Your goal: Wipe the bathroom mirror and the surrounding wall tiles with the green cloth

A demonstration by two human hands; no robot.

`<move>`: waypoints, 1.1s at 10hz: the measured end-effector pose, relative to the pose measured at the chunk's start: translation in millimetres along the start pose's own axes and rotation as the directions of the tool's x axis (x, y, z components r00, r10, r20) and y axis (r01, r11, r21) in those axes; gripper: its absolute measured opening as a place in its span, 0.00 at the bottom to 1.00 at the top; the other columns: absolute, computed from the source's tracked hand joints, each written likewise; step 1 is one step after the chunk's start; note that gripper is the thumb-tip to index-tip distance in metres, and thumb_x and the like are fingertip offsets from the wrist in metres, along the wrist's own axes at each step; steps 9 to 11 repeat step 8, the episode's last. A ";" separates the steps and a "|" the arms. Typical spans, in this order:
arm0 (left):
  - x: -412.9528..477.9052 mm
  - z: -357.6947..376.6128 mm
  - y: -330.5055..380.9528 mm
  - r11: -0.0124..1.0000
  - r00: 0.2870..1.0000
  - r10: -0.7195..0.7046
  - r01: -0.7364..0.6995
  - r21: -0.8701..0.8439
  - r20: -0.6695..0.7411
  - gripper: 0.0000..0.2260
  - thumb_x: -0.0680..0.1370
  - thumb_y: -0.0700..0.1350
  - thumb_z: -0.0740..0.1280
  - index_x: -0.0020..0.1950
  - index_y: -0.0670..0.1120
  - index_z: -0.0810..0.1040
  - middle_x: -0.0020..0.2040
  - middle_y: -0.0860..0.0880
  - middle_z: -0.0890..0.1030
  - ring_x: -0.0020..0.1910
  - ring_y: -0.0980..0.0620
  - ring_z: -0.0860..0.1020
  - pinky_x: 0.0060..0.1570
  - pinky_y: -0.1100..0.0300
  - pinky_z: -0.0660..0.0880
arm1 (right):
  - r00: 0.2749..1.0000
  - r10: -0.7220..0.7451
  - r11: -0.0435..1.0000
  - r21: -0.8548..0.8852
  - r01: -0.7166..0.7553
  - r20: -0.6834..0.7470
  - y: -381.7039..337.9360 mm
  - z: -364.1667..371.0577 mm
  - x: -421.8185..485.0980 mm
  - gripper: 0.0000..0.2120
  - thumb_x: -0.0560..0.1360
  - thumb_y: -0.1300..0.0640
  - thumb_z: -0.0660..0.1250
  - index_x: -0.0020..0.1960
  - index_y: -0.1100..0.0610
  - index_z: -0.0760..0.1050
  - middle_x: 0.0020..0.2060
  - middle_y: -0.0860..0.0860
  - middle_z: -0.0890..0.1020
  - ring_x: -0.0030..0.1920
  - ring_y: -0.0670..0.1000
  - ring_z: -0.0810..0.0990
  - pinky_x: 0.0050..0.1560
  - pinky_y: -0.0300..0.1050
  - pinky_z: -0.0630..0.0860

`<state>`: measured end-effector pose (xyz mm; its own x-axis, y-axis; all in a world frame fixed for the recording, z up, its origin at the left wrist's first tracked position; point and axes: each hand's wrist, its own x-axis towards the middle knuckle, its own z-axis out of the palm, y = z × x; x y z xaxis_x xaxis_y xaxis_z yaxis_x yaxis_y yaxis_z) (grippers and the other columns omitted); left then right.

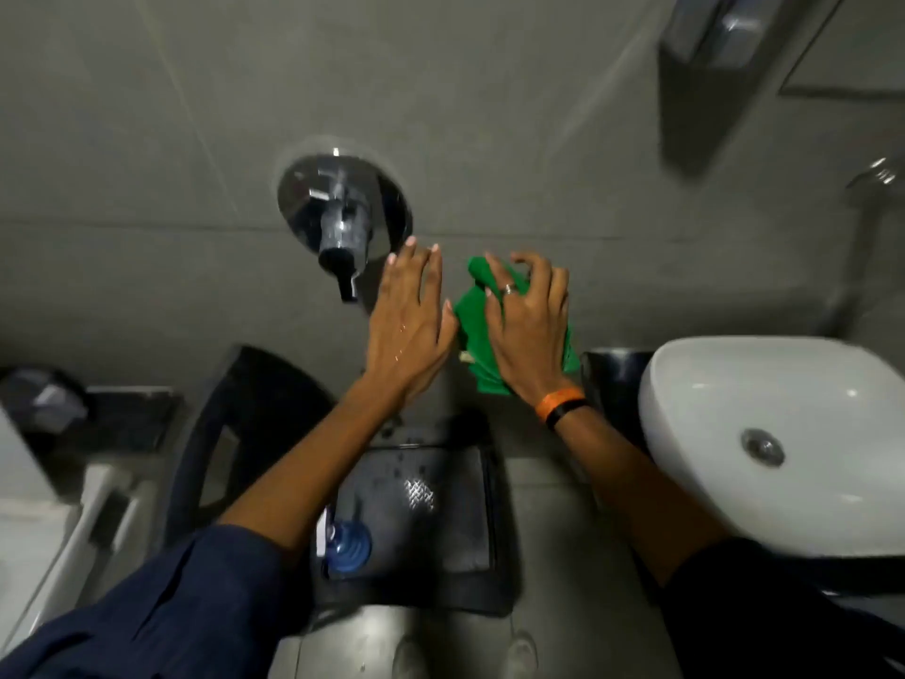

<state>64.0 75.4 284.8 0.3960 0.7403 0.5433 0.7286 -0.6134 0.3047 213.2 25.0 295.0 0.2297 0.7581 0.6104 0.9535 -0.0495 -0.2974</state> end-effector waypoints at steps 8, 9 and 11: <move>-351.2 270.4 -93.1 0.960 0.717 -0.270 0.255 0.120 0.643 0.28 0.83 0.51 0.55 0.80 0.37 0.61 0.80 0.37 0.64 0.81 0.39 0.59 0.81 0.44 0.53 | 0.591 0.176 0.984 -0.151 -0.092 0.788 91.5 286.5 -374.3 0.34 0.82 0.42 0.61 0.82 0.54 0.57 0.82 0.59 0.56 0.83 0.62 0.51 0.80 0.72 0.49; -351.2 270.4 -93.1 0.960 0.717 -0.270 0.255 0.120 0.643 0.28 0.83 0.51 0.55 0.80 0.37 0.61 0.80 0.37 0.64 0.81 0.39 0.59 0.81 0.44 0.53 | 0.591 0.176 0.984 -0.151 -0.092 0.788 91.5 286.5 -374.3 0.34 0.82 0.42 0.61 0.82 0.54 0.57 0.82 0.59 0.56 0.83 0.62 0.51 0.80 0.72 0.49; -351.2 270.4 -93.1 0.960 0.717 -0.270 0.255 0.120 0.643 0.28 0.83 0.51 0.55 0.80 0.37 0.61 0.80 0.37 0.64 0.81 0.39 0.59 0.81 0.44 0.53 | 0.591 0.176 0.984 -0.151 -0.092 0.788 91.5 286.5 -374.3 0.34 0.82 0.42 0.61 0.82 0.54 0.57 0.82 0.59 0.56 0.83 0.62 0.51 0.80 0.72 0.49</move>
